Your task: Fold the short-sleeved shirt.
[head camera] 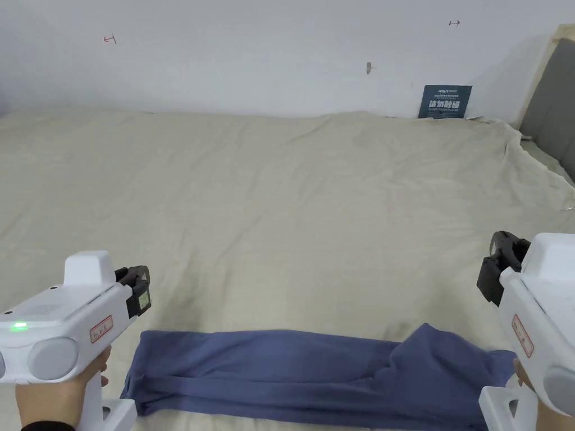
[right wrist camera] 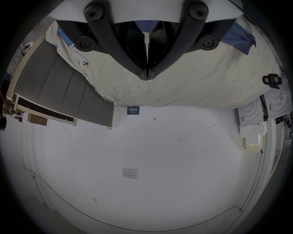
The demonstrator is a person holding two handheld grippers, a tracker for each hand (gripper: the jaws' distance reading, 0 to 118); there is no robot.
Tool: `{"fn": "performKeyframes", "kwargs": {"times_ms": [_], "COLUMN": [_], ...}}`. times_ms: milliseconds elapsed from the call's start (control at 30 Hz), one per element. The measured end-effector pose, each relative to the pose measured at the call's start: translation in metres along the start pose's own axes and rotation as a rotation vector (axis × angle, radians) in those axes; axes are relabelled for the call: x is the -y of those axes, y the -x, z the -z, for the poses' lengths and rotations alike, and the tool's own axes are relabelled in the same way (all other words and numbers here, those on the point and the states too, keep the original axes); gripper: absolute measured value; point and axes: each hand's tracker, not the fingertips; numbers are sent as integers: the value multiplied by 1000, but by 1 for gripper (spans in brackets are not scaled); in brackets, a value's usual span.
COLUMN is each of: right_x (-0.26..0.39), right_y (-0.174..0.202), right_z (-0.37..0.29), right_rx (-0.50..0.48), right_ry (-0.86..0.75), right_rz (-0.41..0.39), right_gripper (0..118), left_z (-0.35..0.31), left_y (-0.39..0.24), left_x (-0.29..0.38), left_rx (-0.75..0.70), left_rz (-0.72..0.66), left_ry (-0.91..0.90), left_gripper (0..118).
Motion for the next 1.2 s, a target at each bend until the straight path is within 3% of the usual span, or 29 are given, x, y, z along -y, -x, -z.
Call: {"fn": "performKeyframes", "kwargs": {"times_ms": [267,433,467,533,600,667,700,767,967,1000,1067,1167,1200], "right_x": [4,5,5,5,6,8,9,12,19,20,21,22,23], "right_y": [-1,1,1,4,7,8,9,11,13,13,12,11,10], "right_z": [5,6,7,8,9,11,11,13,17,17,17,18,18], "right_rx": [0,-1,2,3,11,14,17,19,24,26,24,25,27], "right_ry": [45,74,76,82,89,98,102,111,147,152,158,162,163], "right_rz": [7,11,15,18,13,11,12,11,6,3,4,7,9], "right_gripper": [0,0,0,0,0,0,0,0,0,0,0,0,0], "left_z": [37,66,65,71,79,86,91,113,120,127,134,143,146], "left_y": [66,111,110,121,130,136,138,160,144,152,156,156,153], "left_x": [16,31,33,42,51,60,64,78,92,95,94,99,102], "left_rx": [128,229,261,256,254,269,286,298,338,354,367,381,381], "left_rz": [-222,-281,-323,-369,-374,-390,-404,-431,-420,-417,-440,-452,-449], "left_ry": [283,472,505,529,528,531,541,558,612,595,600,610,621], "left_gripper": [0,1,7,30,68,86,88,88,86,83,65,56,42]}}
